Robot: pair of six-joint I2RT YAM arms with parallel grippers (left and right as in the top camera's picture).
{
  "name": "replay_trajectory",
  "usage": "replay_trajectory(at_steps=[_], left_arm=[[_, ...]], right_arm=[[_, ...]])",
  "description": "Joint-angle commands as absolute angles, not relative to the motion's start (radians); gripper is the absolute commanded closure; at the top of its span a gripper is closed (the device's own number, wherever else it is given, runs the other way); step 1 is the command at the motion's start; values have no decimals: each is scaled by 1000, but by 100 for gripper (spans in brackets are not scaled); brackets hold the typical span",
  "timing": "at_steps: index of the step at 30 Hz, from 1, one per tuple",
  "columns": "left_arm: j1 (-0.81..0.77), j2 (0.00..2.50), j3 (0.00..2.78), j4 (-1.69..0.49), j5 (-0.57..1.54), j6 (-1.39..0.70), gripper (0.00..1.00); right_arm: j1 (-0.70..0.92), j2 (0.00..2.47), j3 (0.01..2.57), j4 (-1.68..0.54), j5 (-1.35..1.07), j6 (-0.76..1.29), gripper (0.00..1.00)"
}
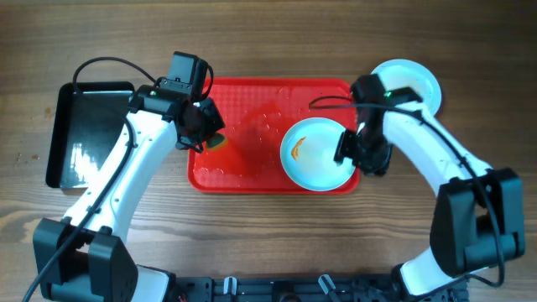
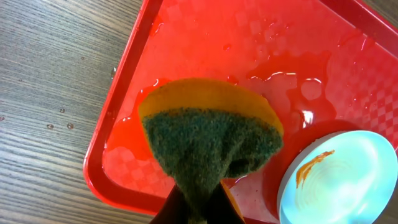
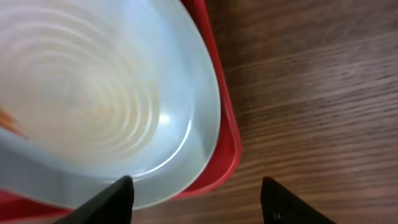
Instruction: Clean dirty plates on tray and stack at the side
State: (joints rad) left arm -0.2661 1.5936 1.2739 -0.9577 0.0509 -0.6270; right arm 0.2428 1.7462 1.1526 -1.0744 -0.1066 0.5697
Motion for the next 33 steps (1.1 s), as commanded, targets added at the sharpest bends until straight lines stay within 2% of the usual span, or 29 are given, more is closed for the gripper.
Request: replay_trajectory(at_steps=[1,4,9,15,20,21,26,31,32,33], left_arm=[[-265,1604,1269,-957,56,-637,96],[-265,1604,1269,-957,56,-637,96],[-265,1604,1269,-950,56,-637,96],[-265,1604,1269,-949,56,-637,96],[-265,1604,1269,-950,56,-637,96],[-265,1604,1269,-950,56,-637,96],[-265,1604,1269,-943,56,-637,96],[-265,1604,1269,-931,57,-637,96],[-265,1604,1269,-932,56,-637,96],[-265,1604,1269,-932,57,-637,96]], right_arm=[[262,1726,1079,-1001,-131,613,36],[262,1726,1077,-976,-135,604,45],[262,1726,1006,-908,-128,657,54],[263,1726,993,-838,-134,628,62],[307,1739,992,-731,-134,599,79],[319,1749,992,-686,-131,599,80],[344,1827,1028,-513,-279,493,75],[372,1905,1306,-719,-245,341,62],[372,1928,1381,-773,-215,331,54],[372,1938,1427,-789,-226,281,34]])
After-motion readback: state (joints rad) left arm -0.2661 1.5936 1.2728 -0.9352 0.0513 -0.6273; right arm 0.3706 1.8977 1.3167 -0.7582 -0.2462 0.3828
